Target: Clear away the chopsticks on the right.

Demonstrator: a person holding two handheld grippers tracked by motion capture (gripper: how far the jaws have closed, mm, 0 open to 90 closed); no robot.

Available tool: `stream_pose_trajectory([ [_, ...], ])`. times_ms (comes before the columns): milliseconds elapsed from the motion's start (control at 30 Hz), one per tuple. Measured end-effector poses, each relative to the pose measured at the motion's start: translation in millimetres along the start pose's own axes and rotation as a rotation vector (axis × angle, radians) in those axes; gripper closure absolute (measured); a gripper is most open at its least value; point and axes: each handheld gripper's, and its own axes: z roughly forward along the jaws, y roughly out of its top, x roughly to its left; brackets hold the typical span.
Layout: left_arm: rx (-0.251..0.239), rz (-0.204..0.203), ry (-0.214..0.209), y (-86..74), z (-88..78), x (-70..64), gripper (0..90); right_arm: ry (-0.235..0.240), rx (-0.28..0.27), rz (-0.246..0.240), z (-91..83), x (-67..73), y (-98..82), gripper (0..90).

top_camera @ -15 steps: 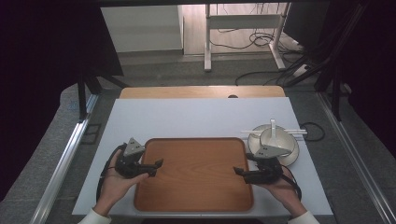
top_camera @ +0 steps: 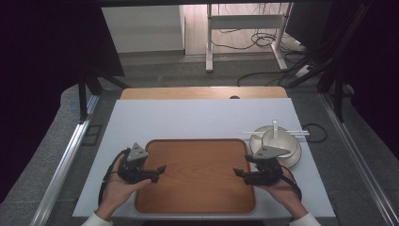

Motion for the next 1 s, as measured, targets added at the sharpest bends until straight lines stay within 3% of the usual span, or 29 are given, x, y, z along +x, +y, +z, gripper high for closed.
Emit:
stream_pose_trajectory([
  [267, 0.002, 0.005, 0.008, 4.0, -1.2, 0.4, 18.8, 0.016, -0.023, -0.027, -20.7, -3.2, 31.7, 34.9],
  [467, 0.004, 0.005, 0.008, 4.2, -0.9, 4.0, 18.2, -0.009, -0.008, -0.035, -32.4, -11.4, 50.2, 35.7],
  [633, -0.003, 0.001, 0.009, 6.2, -0.4, 6.7, 17.1, -0.051, -0.010, -0.024, -41.7, -27.1, 69.5, 36.6],
  [833, 0.010, 0.014, 0.008, 7.6, 2.1, 9.5, 17.0, -0.049, 0.022, -0.002, -48.4, -42.4, 79.5, 39.3],
  [1000, 0.026, 0.023, 0.011, 9.9, 7.0, 9.2, 16.9, -0.105, 0.032, 0.030, -56.1, -66.4, 84.2, 40.6],
])
